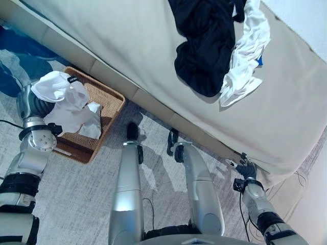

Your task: Pick up clothes into the bucket

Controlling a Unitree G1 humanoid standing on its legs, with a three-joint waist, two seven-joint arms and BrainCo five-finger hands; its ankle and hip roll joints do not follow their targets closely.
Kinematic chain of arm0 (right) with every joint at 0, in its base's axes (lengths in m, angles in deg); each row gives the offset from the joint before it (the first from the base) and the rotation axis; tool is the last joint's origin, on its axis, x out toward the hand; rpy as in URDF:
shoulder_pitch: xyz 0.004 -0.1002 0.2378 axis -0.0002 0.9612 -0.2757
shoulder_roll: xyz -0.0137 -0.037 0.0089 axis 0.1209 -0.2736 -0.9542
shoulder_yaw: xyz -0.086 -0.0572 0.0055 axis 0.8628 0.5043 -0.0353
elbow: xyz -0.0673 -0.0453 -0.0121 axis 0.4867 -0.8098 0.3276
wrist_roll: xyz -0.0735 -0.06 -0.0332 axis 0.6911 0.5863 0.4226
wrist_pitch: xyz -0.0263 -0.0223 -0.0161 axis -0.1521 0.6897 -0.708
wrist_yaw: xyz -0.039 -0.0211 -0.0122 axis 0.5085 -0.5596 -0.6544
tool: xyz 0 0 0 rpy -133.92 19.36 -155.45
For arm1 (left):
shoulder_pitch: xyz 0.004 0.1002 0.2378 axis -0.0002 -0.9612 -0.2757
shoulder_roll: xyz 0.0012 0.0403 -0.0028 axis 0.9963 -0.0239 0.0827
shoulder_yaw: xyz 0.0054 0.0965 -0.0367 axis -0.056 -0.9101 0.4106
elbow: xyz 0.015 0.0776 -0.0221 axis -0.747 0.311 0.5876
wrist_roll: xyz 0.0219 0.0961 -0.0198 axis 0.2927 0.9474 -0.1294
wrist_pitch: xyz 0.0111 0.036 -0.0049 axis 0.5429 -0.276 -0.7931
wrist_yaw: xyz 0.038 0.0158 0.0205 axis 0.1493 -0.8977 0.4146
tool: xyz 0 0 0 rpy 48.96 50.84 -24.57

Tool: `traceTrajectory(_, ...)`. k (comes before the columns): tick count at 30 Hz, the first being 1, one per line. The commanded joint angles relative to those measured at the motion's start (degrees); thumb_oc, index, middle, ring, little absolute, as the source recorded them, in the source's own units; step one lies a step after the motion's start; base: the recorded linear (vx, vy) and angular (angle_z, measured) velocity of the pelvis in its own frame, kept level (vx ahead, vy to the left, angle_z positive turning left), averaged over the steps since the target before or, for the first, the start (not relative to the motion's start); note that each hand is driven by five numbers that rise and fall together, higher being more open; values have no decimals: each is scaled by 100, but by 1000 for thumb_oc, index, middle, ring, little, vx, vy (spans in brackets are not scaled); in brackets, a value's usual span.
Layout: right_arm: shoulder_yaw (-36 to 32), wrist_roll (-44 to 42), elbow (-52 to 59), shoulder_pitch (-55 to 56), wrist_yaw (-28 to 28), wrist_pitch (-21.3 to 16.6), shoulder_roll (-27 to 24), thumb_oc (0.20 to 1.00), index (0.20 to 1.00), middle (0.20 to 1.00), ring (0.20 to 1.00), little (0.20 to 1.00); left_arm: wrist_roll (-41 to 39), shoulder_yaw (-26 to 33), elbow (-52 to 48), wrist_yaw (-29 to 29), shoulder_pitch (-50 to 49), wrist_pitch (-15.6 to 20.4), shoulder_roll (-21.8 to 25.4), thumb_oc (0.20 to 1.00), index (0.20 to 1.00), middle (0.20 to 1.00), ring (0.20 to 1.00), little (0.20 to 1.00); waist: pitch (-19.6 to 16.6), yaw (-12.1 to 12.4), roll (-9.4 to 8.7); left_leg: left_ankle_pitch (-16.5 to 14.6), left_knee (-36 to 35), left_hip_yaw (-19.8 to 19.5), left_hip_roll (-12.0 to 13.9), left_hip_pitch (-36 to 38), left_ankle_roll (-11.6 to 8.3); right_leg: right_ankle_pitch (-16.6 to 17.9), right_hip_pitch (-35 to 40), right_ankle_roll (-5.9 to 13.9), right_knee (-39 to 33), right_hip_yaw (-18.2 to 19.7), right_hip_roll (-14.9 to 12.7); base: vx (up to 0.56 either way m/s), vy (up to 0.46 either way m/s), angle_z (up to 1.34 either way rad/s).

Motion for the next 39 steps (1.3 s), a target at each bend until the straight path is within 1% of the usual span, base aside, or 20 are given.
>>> traceTrajectory(1,-9,-271,145,237,-222,-203,-323,1000,1000,1000,1000,1000,-79,-150,156,93,245,-10,8,200,200,200,200,200,-94,18,-26,-504,289,-117,-150,80,270,611,38,471,-628,257,-195,15,32,3)
traceTrajectory(4,17,-335,214,168,-255,-218,-388,1000,1000,1000,1000,1000,-115,-451,532,61,605,-71,-29,200,200,200,200,200,-94,-40,-73,-558,507,-89,-155,-284,272,581,-336,445,-429,264,-210,21,45,3)
traceTrajectory(6,8,-379,302,168,-278,-238,-422,1000,1000,1000,1000,1000,-154,-504,473,63,674,-111,-30,200,200,200,200,200,-94,-61,-93,-596,618,-81,-156,-480,281,571,-542,442,-316,255,-222,28,45,-1)
traceTrajectory(8,68,-379,361,139,-290,-243,-442,1000,1000,1000,1000,1000,-181,-637,841,56,830,-155,-95,200,200,200,200,200,-94,-104,-133,-632,726,-60,-130,-633,287,568,-701,440,-229,276,-217,30,38,-4)
traceTrajectory(10,61,-374,366,127,-310,-237,-447,1000,1000,1000,1000,1000,-208,-663,802,59,863,-160,-111,200,200,200,200,200,-94,-103,-129,-661,796,-45,-127,-705,297,554,-778,441,-168,275,-226,18,27,-2)
traceTrajectory(13,87,-362,405,98,-332,-225,-470,1000,1000,1000,1000,1000,-242,-744,892,33,919,-211,-190,200,200,200,200,200,-94,-126,-109,-765,1079,11,-120,-966,311,478,-1104,430,134,310,-212,41,56,-7)
traceTrajectory(15,122,-340,402,54,-332,-216,-481,1000,1000,1000,1000,1000,-254,-778,1087,24,929,-239,-299,200,200,200,200,200,-94,-150,-115,-795,1180,52,-108,-1008,316,450,-1179,417,246,340,-191,31,46,-9)
traceTrajectory(16,116,-319,422,42,-330,-202,-492,1000,1000,1000,1000,1000,-282,-767,1085,24,910,-261,-351,693,693,693,693,693,-94,-151,-110,-814,1216,67,-104,-1024,324,425,-1212,408,299,355,-191,26,43,-7)
traceTrajectory(17,147,-300,413,14,-329,-186,-494,1000,1000,1000,1000,1000,-287,-791,1188,28,943,-297,-408,1000,1000,1000,1000,1000,-94,-167,-117,-819,1247,86,-97,-1046,323,424,-1247,404,337,351,-186,23,36,-8)
traceTrajectory(19,158,-285,424,-13,-346,-166,-493,1000,1000,1000,1000,1000,-384,-763,1361,73,1005,-305,-524,1000,1000,1000,1000,1000,-94,-184,-124,-819,1278,104,-96,-1060,320,403,-1273,395,374,358,-178,15,17,-9)
traceTrajectory(23,101,-238,399,-22,-326,-120,-508,1000,1000,1000,1000,1000,-594,-541,1375,95,858,-375,-666,1000,1000,1000,1000,1000,-94,-182,-85,-804,1239,111,-94,-1012,313,386,-1252,365,364,362,-177,1,1,-2)
traceTrajectory(24,101,-236,383,-34,-331,-99,-499,1000,1000,1000,1000,1000,-616,-490,1580,92,852,-425,-711,1000,1000,1000,1000,1000,-94,-191,-84,-794,1212,114,-84,-982,309,386,-1235,359,352,368,-171,0,0,0)
traceTrajectory(28,1,-256,380,-38,-333,-25,-495,1000,1000,1000,1000,1000,-726,-282,1422,95,733,-567,-766,1000,1000,1000,1000,1000,-94,-173,-34,-784,1150,113,-89,-899,316,390,-1172,341,310,370,-167,0,0,0)
traceTrajectory(31,-123,-224,381,-74,-302,117,-493,1000,1000,1000,1000,1000,-899,166,1203,45,297,-672,-862,1000,1000,1000,1000,1000,-94,-85,118,-706,837,114,-83,-610,333,439,-934,324,66,386,-185,-10,-7,1)
traceTrajectory(33,-134,-207,396,-98,-291,139,-491,1000,1000,1000,1000,1000,-905,270,1205,38,194,-672,-882,1000,1000,1000,1000,1000,-94,-75,147,-662,701,102,-82,-499,332,464,-832,321,-42,384,-188,-19,-12,0)
traceTrajectory(34,-177,-196,393,-204,-268,184,-496,1000,1000,1000,1000,1000,-941,399,1413,-22,60,-712,-928,1000,1000,1000,1000,1000,-94,-26,217,-589,474,103,-81,-286,325,510,-645,320,-247,408,-187,-30,-18,-3)
traceTrajectory(35,-170,-197,392,-200,-267,185,-501,1000,1000,1000,1000,1000,-942,404,1416,-25,49,-707,-931,1000,1000,1000,1000,1000,-94,-33,218,-578,447,102,-81,-262,324,521,-621,320,-273,405,-187,-42,-21,-4)
traceTrajectory(37,-242,-141,449,-287,-290,203,-514,1000,1000,1000,1000,1000,-1079,645,1514,3,-247,-640,-1070,1000,1000,1000,1000,1000,-94,57,337,-433,3,141,-72,168,293,581,-259,322,-586,416,-171,-31,-38,0)
traceTrajectory(38,-288,-138,519,-297,-319,192,-498,1000,1000,1000,1000,1000,-1244,789,1420,51,-388,-543,-1200,1000,1000,1000,1000,1000,-94,83,380,-371,-165,161,-83,373,279,607,-76,319,-716,418,-167,-20,-73,3)
traceTrajectory(39,-343,-100,560,-285,-368,187,-477,1000,1000,1000,1000,1000,-1469,1014,1157,186,-662,-366,-1404,1000,1000,1000,1000,1000,-94,122,447,-291,-420,168,-112,674,256,631,191,317,-895,418,-158,8,-60,3)
